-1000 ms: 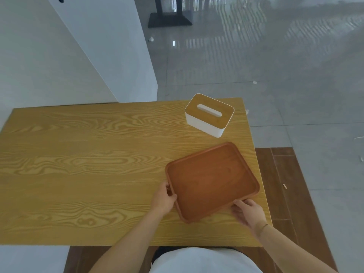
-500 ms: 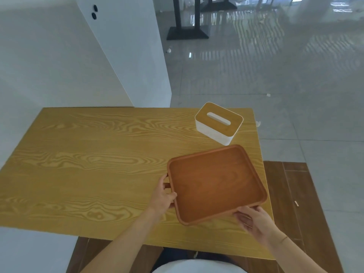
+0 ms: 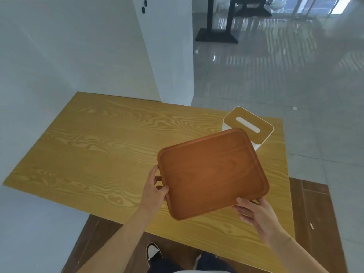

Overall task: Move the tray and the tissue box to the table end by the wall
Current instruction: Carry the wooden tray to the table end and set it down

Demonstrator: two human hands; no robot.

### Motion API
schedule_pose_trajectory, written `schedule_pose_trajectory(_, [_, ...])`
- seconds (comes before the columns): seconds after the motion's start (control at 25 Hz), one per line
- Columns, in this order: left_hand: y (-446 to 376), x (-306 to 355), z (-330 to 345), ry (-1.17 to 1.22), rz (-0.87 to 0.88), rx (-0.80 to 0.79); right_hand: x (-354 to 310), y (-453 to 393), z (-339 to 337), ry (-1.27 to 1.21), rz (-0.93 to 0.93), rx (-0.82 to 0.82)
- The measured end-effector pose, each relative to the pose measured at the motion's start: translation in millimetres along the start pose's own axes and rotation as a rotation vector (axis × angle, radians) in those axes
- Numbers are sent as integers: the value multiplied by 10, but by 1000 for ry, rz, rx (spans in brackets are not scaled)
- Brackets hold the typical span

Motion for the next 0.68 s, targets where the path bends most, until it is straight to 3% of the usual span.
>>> schedule_pose_trajectory(0.32, [149, -536, -1271, 129, -30, 178, 324, -90, 1303, 176, -8, -166])
schedule_pose_trajectory(0.68, [623, -1426, -2946, 214, -89, 417, 1176, -46, 3041, 413, 13, -344])
Point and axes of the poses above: each hand's wrist, its own y-axis away from the middle knuckle, its own z-axis out of the palm, x = y × z, the point moved 3 cm from there along -y, towards the middle knuckle, and after that the axes turned 8 degrees about -y, right-handed, at the moved point
